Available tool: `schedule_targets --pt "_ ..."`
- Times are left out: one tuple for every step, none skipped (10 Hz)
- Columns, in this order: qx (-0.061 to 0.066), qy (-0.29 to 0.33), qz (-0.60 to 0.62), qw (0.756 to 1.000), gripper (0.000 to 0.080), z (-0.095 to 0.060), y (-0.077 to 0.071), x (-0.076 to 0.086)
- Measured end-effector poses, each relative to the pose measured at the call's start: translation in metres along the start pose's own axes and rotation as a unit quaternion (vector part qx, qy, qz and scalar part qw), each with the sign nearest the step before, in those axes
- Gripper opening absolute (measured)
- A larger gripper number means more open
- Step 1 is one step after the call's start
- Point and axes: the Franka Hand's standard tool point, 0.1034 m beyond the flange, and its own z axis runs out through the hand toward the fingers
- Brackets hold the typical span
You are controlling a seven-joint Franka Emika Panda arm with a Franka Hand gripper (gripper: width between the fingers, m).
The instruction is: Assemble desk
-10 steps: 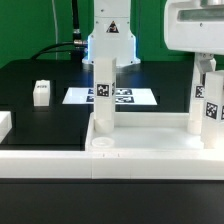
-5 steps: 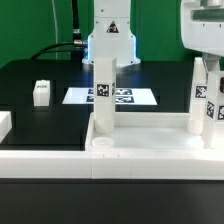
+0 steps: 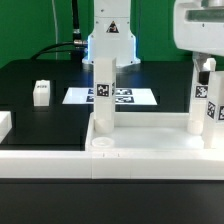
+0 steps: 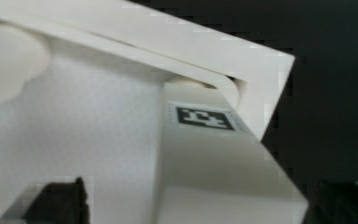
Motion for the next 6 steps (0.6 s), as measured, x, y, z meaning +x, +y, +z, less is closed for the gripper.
schedule_targets --pt "-0.002 0.001 -0.051 0.999 0.0648 0.0017 0.0001 -0.0027" --pt "-0.007 0.006 -0.099 0.995 0.0648 0.0026 -0.0002 -0.0039" --pt "-0.016 0.014 -0.167 0.986 0.0649 0.0024 -0.0027 -0.0066" --pt "-0.015 0.015 -0.213 0.977 0.0649 0.0018 -0.0046 -0.0072" --pt "-0.016 0.014 -0.248 0.969 0.0649 0.0022 -0.0039 -0.0059" --pt "-0.017 0.014 -0.279 0.960 0.0649 0.0022 -0.0037 -0.0054"
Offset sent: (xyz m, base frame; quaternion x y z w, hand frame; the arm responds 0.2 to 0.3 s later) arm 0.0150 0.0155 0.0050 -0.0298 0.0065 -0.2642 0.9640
